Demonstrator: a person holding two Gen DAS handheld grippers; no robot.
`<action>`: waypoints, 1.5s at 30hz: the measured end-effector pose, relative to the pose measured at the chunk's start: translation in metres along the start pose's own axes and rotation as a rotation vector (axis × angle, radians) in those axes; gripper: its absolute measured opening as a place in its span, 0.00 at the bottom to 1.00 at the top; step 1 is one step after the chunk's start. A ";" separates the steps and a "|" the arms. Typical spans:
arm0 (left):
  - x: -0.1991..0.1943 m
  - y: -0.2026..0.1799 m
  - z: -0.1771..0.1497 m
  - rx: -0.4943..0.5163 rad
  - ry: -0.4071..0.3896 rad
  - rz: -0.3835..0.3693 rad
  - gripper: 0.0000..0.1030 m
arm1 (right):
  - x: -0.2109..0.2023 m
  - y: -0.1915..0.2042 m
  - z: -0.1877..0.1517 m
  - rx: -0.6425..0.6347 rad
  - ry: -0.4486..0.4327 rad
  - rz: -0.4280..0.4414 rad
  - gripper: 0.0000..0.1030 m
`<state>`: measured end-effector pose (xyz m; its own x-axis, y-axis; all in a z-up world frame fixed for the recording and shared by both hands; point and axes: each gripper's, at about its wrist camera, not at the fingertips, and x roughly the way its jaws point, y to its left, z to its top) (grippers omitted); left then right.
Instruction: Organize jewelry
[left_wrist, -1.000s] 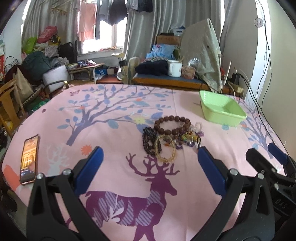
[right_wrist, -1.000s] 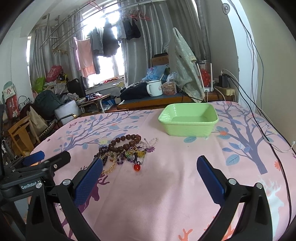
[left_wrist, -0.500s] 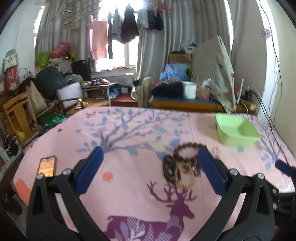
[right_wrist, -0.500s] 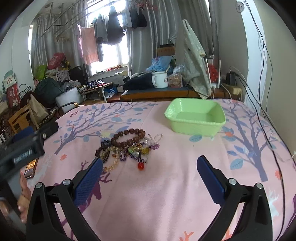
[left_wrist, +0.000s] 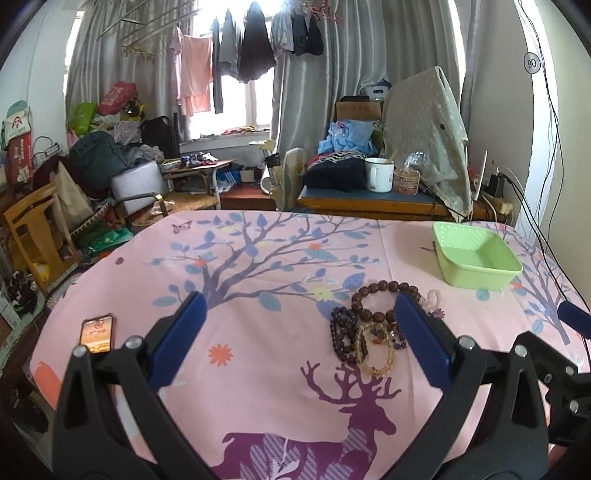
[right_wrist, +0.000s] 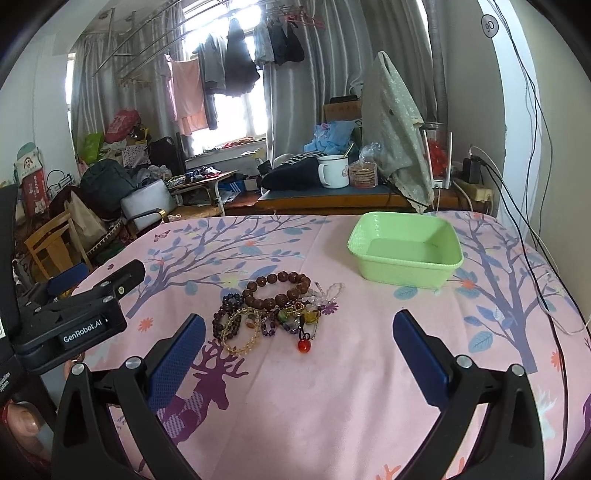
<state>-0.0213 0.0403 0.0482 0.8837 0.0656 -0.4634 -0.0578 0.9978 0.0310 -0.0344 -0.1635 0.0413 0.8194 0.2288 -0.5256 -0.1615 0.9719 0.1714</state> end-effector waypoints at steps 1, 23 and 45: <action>0.000 0.000 0.000 0.002 0.002 -0.001 0.95 | 0.000 0.000 0.000 0.002 -0.001 -0.001 0.74; 0.005 0.001 -0.005 0.008 0.018 0.003 0.95 | 0.003 -0.004 0.002 0.022 0.000 -0.005 0.74; 0.076 0.043 0.020 0.100 0.125 -0.136 0.95 | 0.042 -0.049 0.037 0.027 0.123 0.071 0.45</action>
<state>0.0527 0.0882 0.0322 0.8152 -0.0638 -0.5756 0.1099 0.9929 0.0456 0.0281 -0.2034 0.0419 0.7322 0.3040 -0.6094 -0.2007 0.9514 0.2334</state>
